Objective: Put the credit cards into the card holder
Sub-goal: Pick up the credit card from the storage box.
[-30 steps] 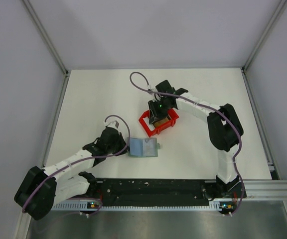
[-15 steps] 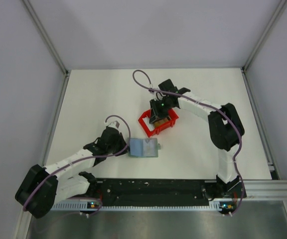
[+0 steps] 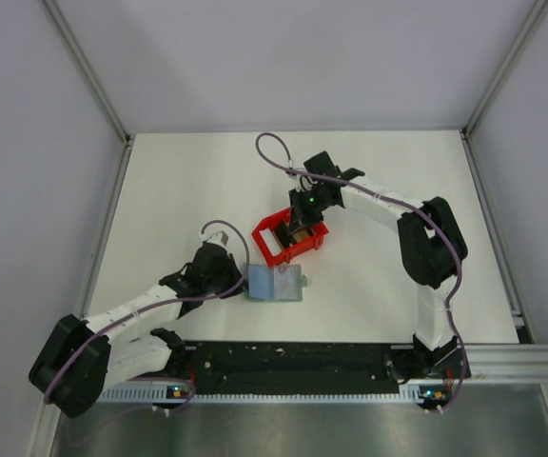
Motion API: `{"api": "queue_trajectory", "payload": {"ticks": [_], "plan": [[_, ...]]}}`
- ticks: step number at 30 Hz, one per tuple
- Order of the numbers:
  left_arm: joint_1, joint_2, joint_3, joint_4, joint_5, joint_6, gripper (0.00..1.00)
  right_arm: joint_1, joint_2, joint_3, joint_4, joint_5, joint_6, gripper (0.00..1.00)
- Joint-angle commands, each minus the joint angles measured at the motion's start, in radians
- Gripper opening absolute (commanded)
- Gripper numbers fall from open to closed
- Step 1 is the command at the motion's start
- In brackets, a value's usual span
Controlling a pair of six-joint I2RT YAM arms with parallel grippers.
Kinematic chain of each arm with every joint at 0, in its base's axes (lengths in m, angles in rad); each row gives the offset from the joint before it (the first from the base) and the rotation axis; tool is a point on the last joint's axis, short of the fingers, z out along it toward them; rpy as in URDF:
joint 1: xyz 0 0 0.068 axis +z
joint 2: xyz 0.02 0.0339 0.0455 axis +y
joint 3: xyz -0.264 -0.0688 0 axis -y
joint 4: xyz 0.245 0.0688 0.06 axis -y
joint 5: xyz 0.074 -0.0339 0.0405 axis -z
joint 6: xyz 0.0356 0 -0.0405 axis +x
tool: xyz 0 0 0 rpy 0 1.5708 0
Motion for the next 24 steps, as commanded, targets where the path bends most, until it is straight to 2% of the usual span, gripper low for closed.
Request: {"api": "queue_trajectory", "payload": {"ticks": [1,16,19,24], "plan": [[0.004,0.002,0.004,0.034,0.009,-0.001,0.0,0.001,-0.028,-0.007,0.038,0.019,0.001,0.0],[0.005,0.005,0.001,0.039,0.012,-0.001,0.0,0.088,0.025,0.013,0.038,0.114,-0.007,0.01],[0.005,0.005,0.001,0.041,0.012,-0.001,0.0,0.093,0.029,0.016,0.03,0.134,-0.009,0.08],[0.004,0.005,0.001,0.042,0.012,0.001,0.0,0.103,0.043,0.025,0.018,0.131,-0.022,0.1]]}}
